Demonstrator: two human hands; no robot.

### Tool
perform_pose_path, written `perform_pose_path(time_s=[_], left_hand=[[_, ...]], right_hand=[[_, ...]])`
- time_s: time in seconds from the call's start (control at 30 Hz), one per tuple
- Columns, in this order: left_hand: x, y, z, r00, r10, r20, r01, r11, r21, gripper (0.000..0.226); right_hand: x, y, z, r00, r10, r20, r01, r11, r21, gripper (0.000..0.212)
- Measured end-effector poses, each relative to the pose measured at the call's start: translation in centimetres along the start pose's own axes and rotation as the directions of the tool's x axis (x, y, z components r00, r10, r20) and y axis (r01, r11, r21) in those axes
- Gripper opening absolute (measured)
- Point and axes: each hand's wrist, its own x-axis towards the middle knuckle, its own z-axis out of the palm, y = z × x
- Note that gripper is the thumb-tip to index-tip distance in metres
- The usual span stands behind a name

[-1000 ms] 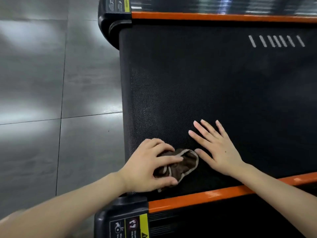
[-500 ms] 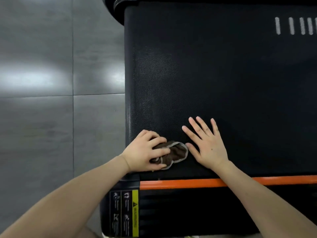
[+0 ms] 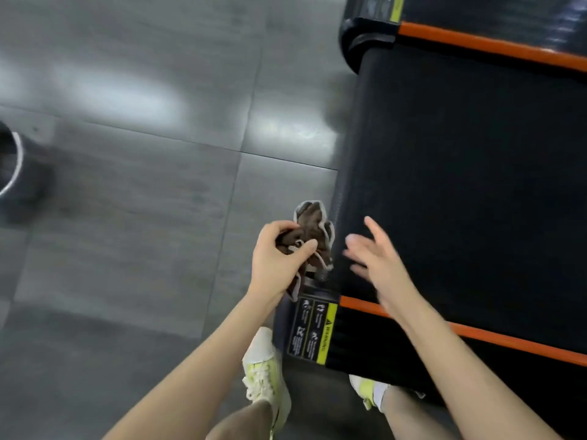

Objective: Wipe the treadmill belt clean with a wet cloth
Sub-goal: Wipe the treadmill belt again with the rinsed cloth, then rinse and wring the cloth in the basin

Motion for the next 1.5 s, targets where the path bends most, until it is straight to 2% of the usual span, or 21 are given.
perform_pose_path(time_s=[0.07, 0.13, 0.27, 0.37, 0.43, 0.5, 0.6, 0.73, 0.87, 0.93, 1.07, 1.17, 1.23, 1.33, 1.4, 1.5], left_hand=[[-1.3, 2.0, -3.7, 0.993, -0.11, -0.042, 0.106, 0.989, -0.103, 0.034], [-2.4, 4.0, -7.5, 0.985, -0.163, -0.062, 0.149, 0.971, -0.188, 0.034], [-4.3, 7.1, -15.5, 0.972, -0.22, -0.08, 0.182, 0.924, -0.336, 0.04], [-5.8, 8.6, -20.9, 0.951, -0.273, -0.146, 0.179, 0.87, -0.46, 0.045], [-6.7, 9.3, -24.2, 0.918, -0.33, -0.22, 0.166, 0.822, -0.545, 0.047], [-7.5, 9.6, -27.6, 0.867, -0.386, -0.314, 0.14, 0.795, -0.59, 0.047], [-8.4, 9.3, -32.8, 0.805, -0.432, -0.407, 0.107, 0.781, -0.616, 0.045], [-8.8, 8.4, -39.5, 0.763, -0.408, -0.501, 0.118, 0.851, -0.512, 0.047], [-8.3, 7.6, -46.4, 0.722, -0.388, -0.573, 0.167, 0.901, -0.399, 0.058], [-7.5, 7.2, -49.7, 0.703, -0.355, -0.617, 0.212, 0.932, -0.295, 0.064], [-4.6, 5.9, -57.6, 0.706, -0.251, -0.662, 0.3, 0.953, -0.043, 0.073], [-1.2, 4.4, -63.1, 0.754, -0.209, -0.623, 0.322, 0.944, 0.072, 0.065], [1.4, 3.4, -66.6, 0.738, -0.177, -0.651, 0.326, 0.938, 0.115, 0.051], [5.2, 2.3, -71.3, 0.733, -0.201, -0.649, 0.34, 0.936, 0.094, 0.029], [7.3, 1.5, -73.6, 0.764, -0.211, -0.609, 0.349, 0.93, 0.116, 0.022], [10.5, 0.0, -76.7, 0.776, -0.239, -0.584, 0.378, 0.917, 0.126, 0.018]], right_hand=[[-2.5, -1.9, 5.0, 0.987, 0.097, 0.132, -0.109, 0.99, 0.092, 0.07], [-4.7, -3.5, 9.3, 0.982, 0.087, 0.165, -0.103, 0.991, 0.09, 0.067], [-7.9, -6.7, 15.5, 0.987, -0.069, 0.144, 0.087, 0.989, -0.122, 0.037], [-9.3, -8.6, 18.8, 0.974, -0.148, 0.169, 0.194, 0.933, -0.303, 0.03], [-10.0, -9.9, 20.6, 0.952, -0.25, 0.178, 0.307, 0.806, -0.506, 0.029], [-11.0, -11.5, 22.3, 0.916, -0.325, 0.234, 0.394, 0.625, -0.674, 0.033], [-12.1, -14.0, 25.0, 0.861, -0.376, 0.343, 0.496, 0.47, -0.73, 0.037], [-13.3, -16.1, 30.8, 0.789, -0.417, 0.451, 0.602, 0.378, -0.704, 0.036], [-13.9, -17.0, 38.5, 0.739, -0.448, 0.502, 0.655, 0.304, -0.692, 0.037], [-13.8, -17.2, 42.5, 0.741, -0.454, 0.494, 0.652, 0.31, -0.692, 0.038], [-13.8, -16.9, 51.9, 0.799, -0.442, 0.407, 0.584, 0.413, -0.699, 0.036], [-12.9, -16.7, 59.5, 0.837, -0.416, 0.356, 0.539, 0.511, -0.669, 0.032], [-11.7, -16.7, 64.6, 0.844, -0.393, 0.364, 0.533, 0.549, -0.644, 0.03], [-8.8, -16.4, 71.2, 0.828, -0.332, 0.451, 0.56, 0.489, -0.668, 0.031], [-6.6, -16.0, 74.6, 0.813, -0.295, 0.501, 0.582, 0.419, -0.697, 0.031], [-3.2, -16.4, 78.6, 0.816, -0.303, 0.492, 0.577, 0.388, -0.719, 0.029]])
